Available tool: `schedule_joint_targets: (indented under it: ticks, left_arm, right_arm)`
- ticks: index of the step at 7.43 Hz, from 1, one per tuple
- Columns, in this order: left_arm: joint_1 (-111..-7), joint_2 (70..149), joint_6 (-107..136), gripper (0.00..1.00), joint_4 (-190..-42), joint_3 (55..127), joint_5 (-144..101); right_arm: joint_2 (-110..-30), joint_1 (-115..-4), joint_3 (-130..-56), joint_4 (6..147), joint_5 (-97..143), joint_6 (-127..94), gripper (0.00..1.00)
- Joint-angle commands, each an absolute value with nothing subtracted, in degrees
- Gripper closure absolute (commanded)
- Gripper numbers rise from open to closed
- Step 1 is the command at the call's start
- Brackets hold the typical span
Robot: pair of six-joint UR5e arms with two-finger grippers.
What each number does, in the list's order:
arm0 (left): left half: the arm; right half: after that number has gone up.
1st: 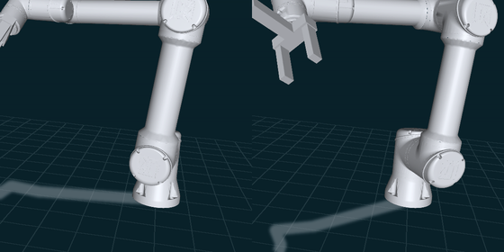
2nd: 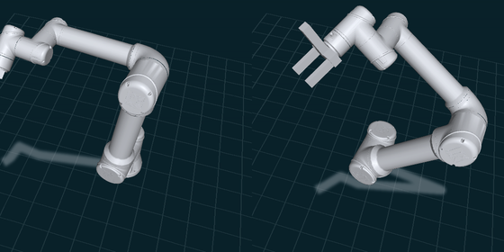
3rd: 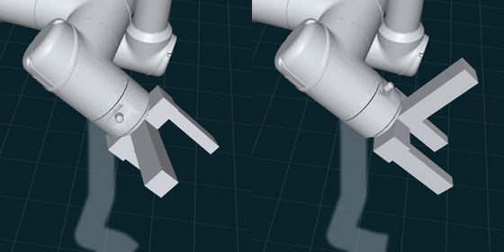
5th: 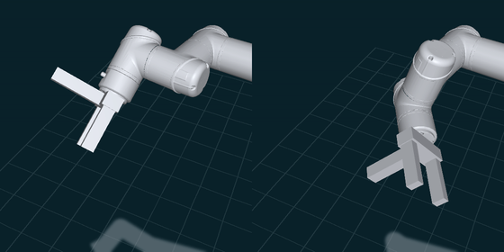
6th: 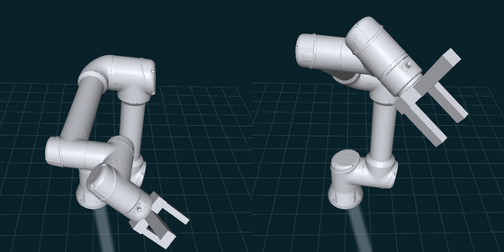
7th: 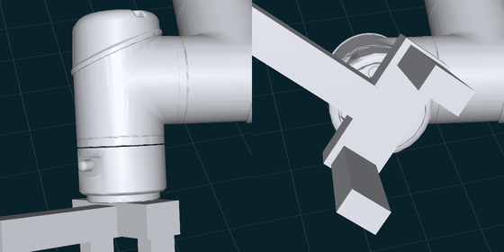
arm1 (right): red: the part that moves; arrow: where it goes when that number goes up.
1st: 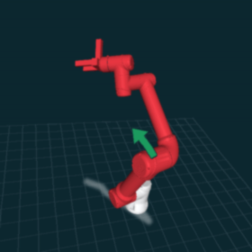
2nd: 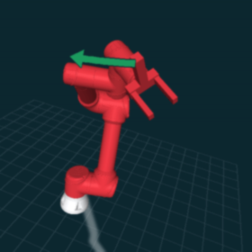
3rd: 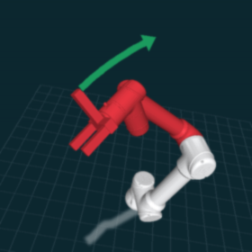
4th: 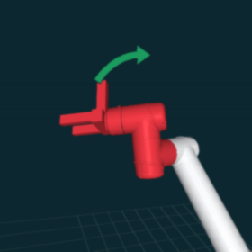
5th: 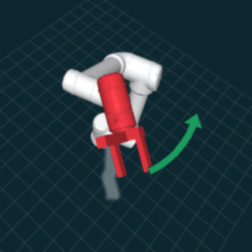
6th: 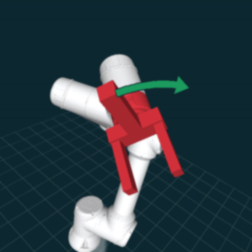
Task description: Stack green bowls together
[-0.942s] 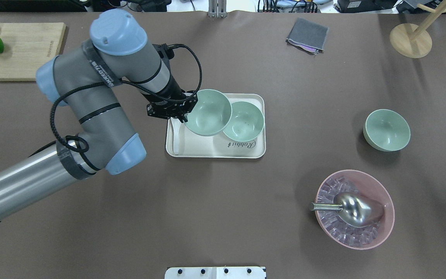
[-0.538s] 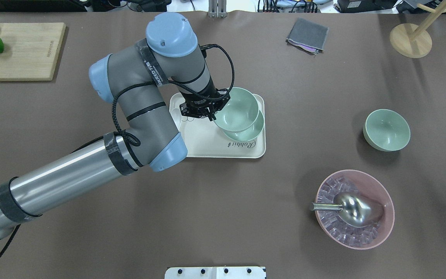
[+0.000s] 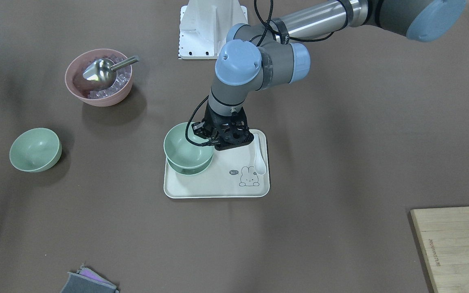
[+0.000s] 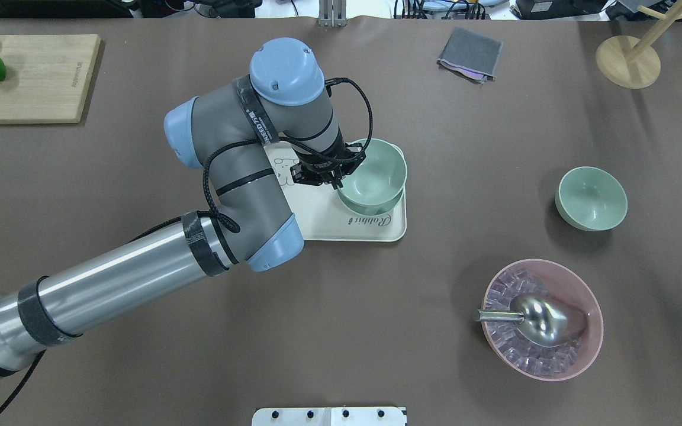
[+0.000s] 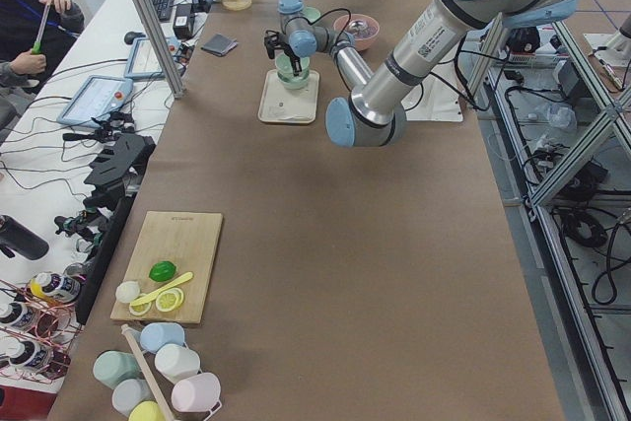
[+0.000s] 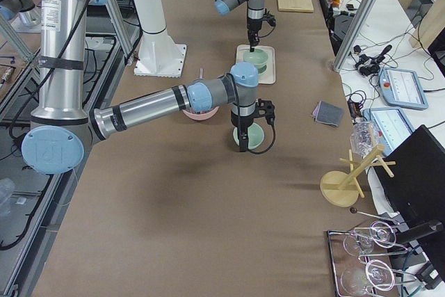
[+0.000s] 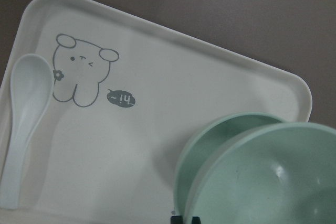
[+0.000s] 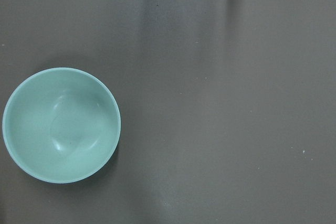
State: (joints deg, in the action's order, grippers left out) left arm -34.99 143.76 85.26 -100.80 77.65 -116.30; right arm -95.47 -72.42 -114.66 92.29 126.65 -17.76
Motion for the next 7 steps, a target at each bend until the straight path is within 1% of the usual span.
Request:
schedule_joint_targets:
  ticks: [1,5,7]
  left_arm:
    - [-34.4,143.8,86.0,1.0,-101.9,77.1,-114.9]
    - [-34.3,144.2,85.3,1.0,-102.6,74.8,-114.9]
    - [-33.5,144.1,85.2,1.0,-105.4,73.5,-114.8]
  right_arm:
    - [-95.2,-72.4,-114.5,92.3,126.7,-17.8,0.0]
    - [-95.2,-72.4,-114.6,92.3,126.7,-17.8,0.0]
    - [-95.2,-72.4,-114.5,92.3,126.7,-17.8,0.0]
